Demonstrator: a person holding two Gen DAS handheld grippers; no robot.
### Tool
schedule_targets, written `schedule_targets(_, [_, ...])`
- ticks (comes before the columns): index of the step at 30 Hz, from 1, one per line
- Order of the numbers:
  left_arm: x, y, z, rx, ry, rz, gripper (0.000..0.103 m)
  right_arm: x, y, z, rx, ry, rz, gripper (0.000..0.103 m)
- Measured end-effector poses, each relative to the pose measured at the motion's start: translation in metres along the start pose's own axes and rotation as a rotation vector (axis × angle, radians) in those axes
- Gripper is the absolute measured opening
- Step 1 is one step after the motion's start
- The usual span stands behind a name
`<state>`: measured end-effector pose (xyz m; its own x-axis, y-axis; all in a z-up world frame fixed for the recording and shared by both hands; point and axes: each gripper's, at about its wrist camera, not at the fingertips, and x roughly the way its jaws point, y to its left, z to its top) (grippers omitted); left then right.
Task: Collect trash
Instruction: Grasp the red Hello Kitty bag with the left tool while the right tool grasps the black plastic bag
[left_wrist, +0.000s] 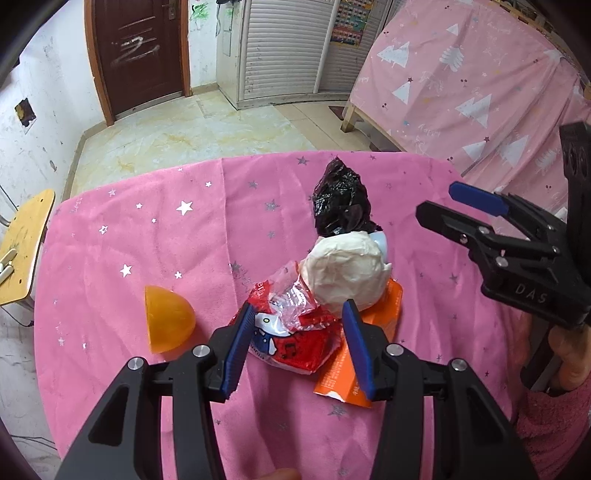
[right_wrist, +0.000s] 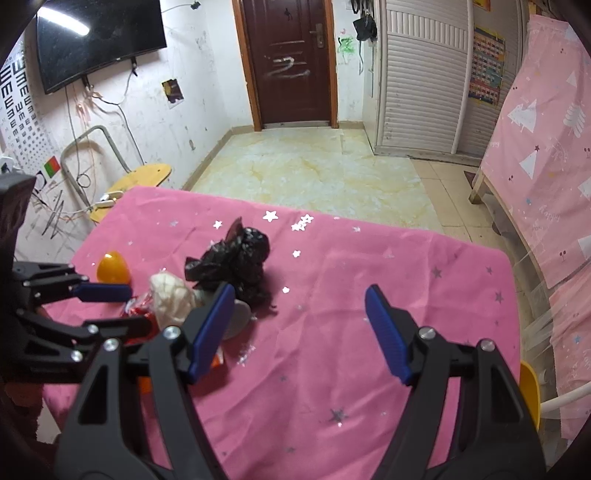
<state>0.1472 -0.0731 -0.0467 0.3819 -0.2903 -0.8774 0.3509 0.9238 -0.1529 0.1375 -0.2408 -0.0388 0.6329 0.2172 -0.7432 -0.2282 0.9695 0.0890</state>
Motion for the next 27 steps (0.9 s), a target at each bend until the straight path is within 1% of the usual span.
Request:
schedule_targets(9, [0.009,0.007,-0.003,0.042,-0.011,-0.029,0.042,0.021,0.015,0.012,-0.009,0.019,0.009,0.071])
schedule_targets(11, [0.01,0.005,-0.005,0.056,-0.018,-0.032,0.044,0.026,0.017,0.015,-0.006,0.022,0.017,0.071])
schedule_targets(13, [0.011,0.004,-0.009,0.077,-0.023,-0.039,0.049,0.031,0.019,0.02,-0.003,0.026,0.026,0.072])
schedule_targets(21, [0.015,-0.002,-0.014,0.112,-0.045,-0.036,0.05,0.055,0.025,0.038,0.021,0.048,0.061,0.073])
schedule_targets(23, [0.016,-0.005,-0.016,0.116,-0.05,-0.024,0.043,0.064,0.028,0.04,0.019,0.063,0.068,0.073])
schedule_targets(24, [0.017,-0.005,-0.018,0.122,-0.053,-0.006,0.038,0.067,0.029,0.041,0.019,0.069,0.07,0.073])
schedule_targets(27, [0.016,-0.005,-0.02,0.124,-0.057,0.003,0.031,0.075,0.033,0.04,0.016,0.088,0.075,0.073])
